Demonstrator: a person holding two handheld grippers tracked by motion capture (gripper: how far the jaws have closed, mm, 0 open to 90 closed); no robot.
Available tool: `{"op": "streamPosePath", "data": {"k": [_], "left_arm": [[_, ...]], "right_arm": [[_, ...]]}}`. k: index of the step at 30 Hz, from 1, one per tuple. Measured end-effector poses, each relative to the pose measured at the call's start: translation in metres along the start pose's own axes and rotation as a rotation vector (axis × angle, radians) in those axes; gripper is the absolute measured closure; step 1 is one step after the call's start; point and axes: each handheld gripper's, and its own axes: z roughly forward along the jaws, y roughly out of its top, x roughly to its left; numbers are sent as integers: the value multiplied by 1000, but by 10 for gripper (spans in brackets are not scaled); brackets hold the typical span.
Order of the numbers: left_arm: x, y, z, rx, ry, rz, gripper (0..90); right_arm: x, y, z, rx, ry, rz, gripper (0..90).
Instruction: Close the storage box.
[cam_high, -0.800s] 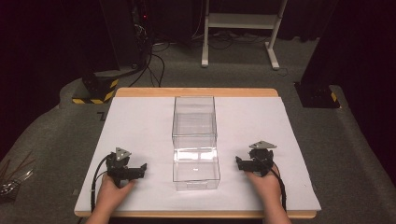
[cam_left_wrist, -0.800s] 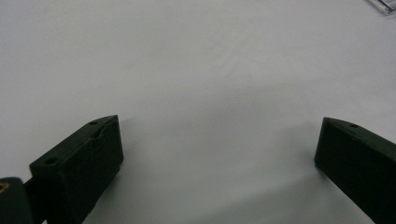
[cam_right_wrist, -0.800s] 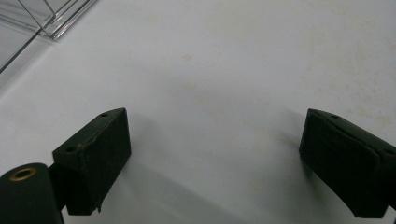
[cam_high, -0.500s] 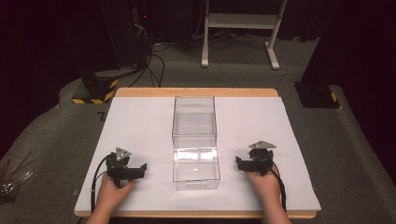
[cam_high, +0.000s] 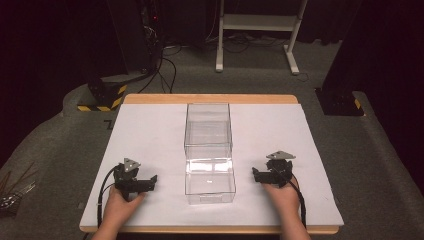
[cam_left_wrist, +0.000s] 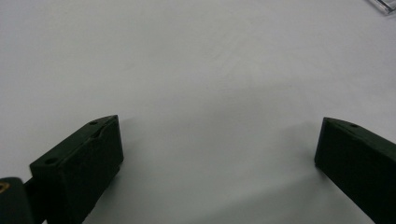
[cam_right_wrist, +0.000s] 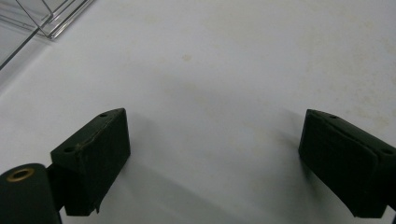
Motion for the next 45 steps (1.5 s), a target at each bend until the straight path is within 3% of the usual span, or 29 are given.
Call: {"op": "streamPosePath", "data": {"k": [3,18,45], "left_arm": [[0,0,0,0,0,0,13],[0,0,0,-1,1,0,14],[0,0,0,-1,1,0,13]], "right_arm": [[0,0,0,-3,-2,0,92],[18,6,-30,-154,63,-36,94],[51,12,-65,-271,171,-76,94]]}}
